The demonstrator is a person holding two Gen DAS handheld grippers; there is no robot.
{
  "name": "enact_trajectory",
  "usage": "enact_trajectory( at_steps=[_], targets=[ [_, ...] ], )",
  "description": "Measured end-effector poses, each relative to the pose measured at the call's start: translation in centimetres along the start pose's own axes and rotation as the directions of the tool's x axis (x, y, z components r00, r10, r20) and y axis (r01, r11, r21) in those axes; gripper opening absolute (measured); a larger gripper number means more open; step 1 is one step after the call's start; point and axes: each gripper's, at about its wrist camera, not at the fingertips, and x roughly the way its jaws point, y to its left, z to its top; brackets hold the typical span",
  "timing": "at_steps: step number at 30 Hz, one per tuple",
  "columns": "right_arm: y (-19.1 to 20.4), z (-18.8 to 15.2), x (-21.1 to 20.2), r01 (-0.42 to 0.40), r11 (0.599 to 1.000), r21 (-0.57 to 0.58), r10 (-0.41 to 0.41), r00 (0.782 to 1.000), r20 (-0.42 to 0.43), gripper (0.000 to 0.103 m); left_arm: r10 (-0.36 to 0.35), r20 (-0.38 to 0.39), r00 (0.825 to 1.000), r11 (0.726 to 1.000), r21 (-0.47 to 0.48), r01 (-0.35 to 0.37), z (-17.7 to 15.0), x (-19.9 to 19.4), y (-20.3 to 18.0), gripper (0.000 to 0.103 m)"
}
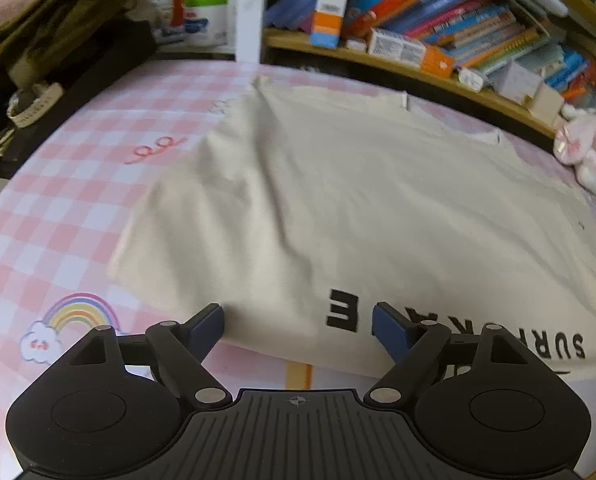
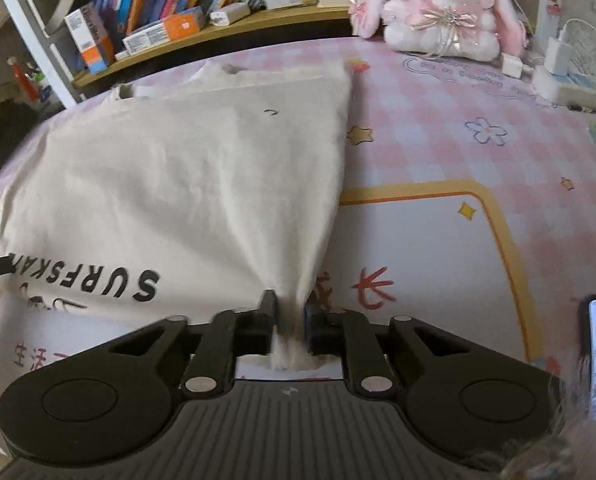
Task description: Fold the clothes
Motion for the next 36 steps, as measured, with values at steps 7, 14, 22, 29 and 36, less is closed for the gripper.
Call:
enact_trajectory(
  at_steps=[7,14,22,29,36],
  targets=[
    [2.8,2.2,-1.4,0.077,0.985,-0.156,-0.053,0.987,0.155,0.049,0.029,0.033,0.999,0.998,-0.055,-0.027,0.1,-1.5,1.8,0.084],
    [6.0,1.6,0.8,0.073,0.951,-0.301,-0.026,0.987,0.158,0.053,0.017,0.027,0.999,0.974,-0.226,-0.010,-0.4,-2.0,4.5,0.084],
    [4.6,-0.1,2.8,0.050,0.954,-0.296,-0.030,0.997,0.072,0.050,-0.137,0.101,0.985,0.781,-0.601,0.170,-1.4,-1.4,9.9,0.064],
    [4.5,-0.5,2.8,0.025,0.950,-0.310,-0.004,0.998,0.070,0.055,-0.156,0.196,0.968,0.583,-0.773,0.250,-1.7,0.4,12.7,0.059],
    [4.5,-0.4,2.8,0.026,0.951,-0.307,-0.004,0.998,0.070,0.055,-0.064,0.150,0.987,0.570,-0.806,0.159,-1.3,0.4,13.4,0.000]
  ],
)
